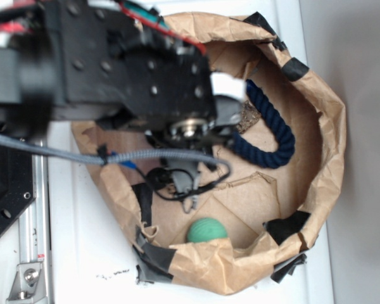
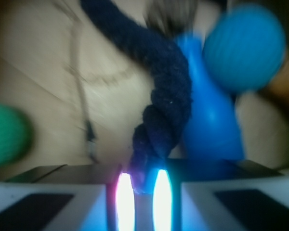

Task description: Grab the blue rope.

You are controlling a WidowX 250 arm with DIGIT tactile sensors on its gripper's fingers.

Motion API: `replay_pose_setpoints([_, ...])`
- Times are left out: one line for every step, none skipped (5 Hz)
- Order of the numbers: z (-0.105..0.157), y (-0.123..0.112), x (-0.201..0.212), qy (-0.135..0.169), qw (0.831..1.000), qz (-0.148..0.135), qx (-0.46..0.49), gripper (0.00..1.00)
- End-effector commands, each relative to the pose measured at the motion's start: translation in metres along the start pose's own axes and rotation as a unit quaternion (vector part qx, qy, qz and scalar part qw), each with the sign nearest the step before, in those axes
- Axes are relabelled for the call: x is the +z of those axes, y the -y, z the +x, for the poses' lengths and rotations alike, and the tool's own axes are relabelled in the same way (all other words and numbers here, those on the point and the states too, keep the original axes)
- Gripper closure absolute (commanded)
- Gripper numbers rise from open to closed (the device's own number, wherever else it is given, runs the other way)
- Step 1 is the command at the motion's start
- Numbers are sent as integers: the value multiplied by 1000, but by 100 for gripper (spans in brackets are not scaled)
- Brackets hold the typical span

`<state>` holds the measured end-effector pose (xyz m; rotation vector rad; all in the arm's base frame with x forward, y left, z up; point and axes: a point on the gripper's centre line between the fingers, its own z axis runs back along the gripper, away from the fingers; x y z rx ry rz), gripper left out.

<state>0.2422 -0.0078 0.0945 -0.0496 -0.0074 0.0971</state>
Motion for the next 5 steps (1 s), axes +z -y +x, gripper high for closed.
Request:
replay_pose_setpoints([13,5,41,42,998,-13,-38,100])
replay_pose_setpoints([4,18,50,27,995,-9,-98,100])
replay_pose_setpoints([-18,9,71,-12,995,50,-87,100])
replay_pose_setpoints([-24,1,76,-1,994,55,-90,100])
replay_pose_setpoints([-17,-6,72,-18,995,49,-80,100])
